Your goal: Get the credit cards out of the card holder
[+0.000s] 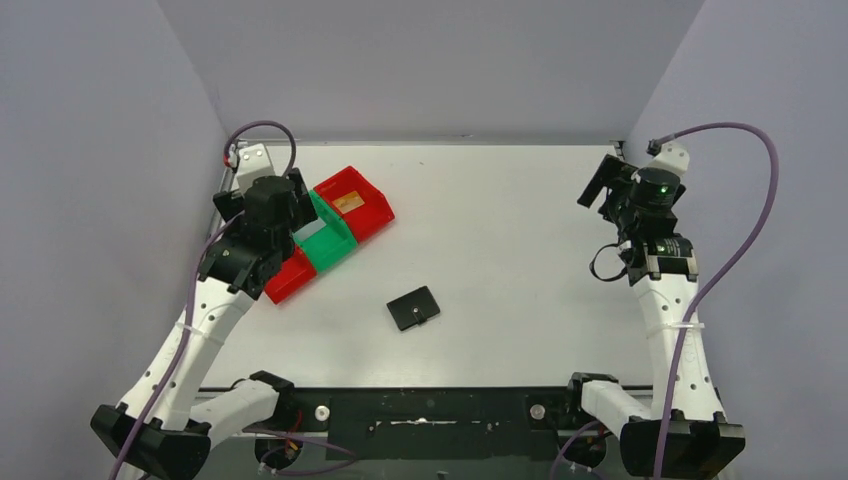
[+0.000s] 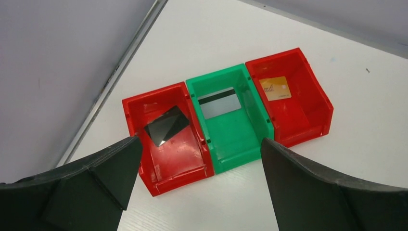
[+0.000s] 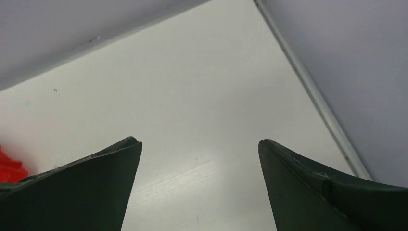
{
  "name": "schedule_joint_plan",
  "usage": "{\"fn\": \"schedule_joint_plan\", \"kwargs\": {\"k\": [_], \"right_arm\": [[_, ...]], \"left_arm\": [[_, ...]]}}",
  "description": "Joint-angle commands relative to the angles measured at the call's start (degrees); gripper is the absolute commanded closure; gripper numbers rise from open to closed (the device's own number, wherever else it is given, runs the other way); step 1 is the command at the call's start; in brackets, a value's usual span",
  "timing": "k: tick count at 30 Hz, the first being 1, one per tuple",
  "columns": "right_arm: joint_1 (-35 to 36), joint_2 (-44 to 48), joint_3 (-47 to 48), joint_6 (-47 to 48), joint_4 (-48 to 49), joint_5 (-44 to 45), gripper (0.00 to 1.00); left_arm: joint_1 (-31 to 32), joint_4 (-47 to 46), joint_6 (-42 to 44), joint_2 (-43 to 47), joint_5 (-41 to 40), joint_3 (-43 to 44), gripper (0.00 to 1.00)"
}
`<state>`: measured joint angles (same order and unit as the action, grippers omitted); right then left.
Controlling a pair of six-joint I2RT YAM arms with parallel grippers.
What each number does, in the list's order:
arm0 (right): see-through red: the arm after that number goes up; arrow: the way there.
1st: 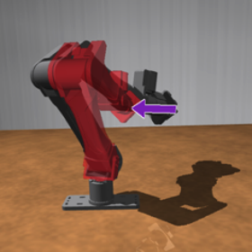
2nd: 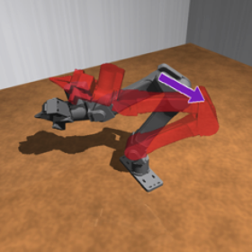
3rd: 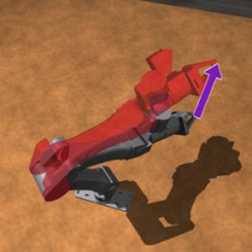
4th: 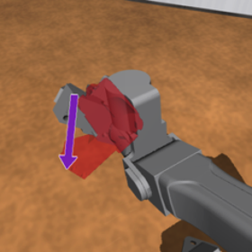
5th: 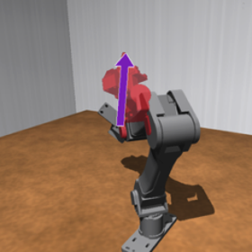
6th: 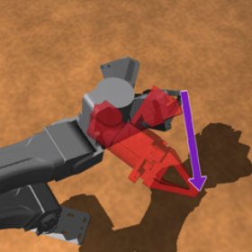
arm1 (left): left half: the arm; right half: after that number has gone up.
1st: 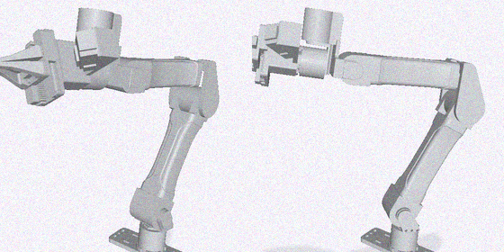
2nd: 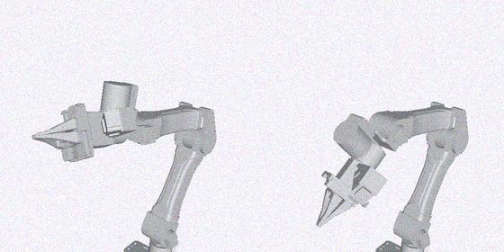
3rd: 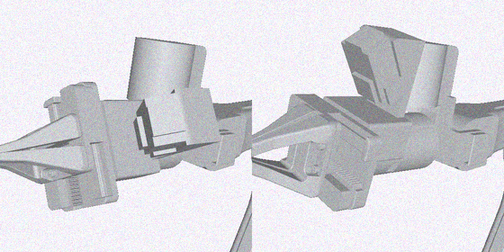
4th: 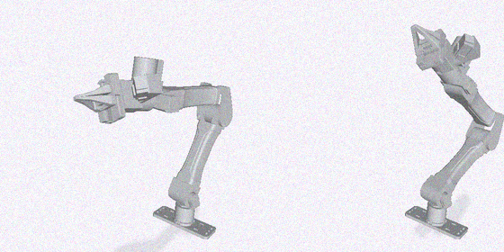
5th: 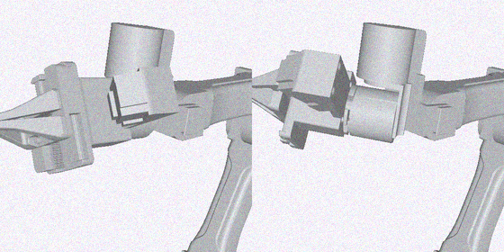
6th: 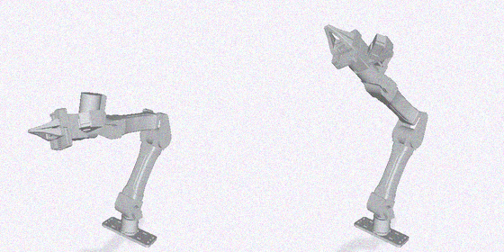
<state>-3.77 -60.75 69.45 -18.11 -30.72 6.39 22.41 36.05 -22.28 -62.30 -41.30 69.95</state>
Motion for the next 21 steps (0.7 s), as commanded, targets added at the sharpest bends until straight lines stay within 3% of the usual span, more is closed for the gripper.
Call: {"fn": "schedule_joint_plan", "kwargs": {"k": [1, 7, 12, 18, 21], "right_arm": [[0.3, 4.4, -8.2, -2.6, 3.1, -10.9, 0.02], [6.4, 6.2, -19.3, -5.3, 5.2, -16.8, 0.02], [16.4, 5.1, -25.6, -8.8, 7.4, -15.7, 0.02], [27.9, 1.9, -29.7, -13.7, 11.1, -13.2, 0.02], [31.4, 0.6, -30.3, -15.6, 11.9, -11.0, 0.02]], "left_arm": [[0.0, -5.0, -2.4, 6.5, 3.8, -6.2, 0.03], [-1.1, -5.4, -7.8, 10.2, 17.8, -13.4, 0.03], [-3.9, -10.4, -11.5, 9.2, 31.0, -18.7, 0.03], [-5.7, -17.1, -13.5, 2.4, 42.1, -18.9, 0.07], [-5.9, -17.8, -15.3, -3.2, 42.8, -16.1, 0.08]]}}
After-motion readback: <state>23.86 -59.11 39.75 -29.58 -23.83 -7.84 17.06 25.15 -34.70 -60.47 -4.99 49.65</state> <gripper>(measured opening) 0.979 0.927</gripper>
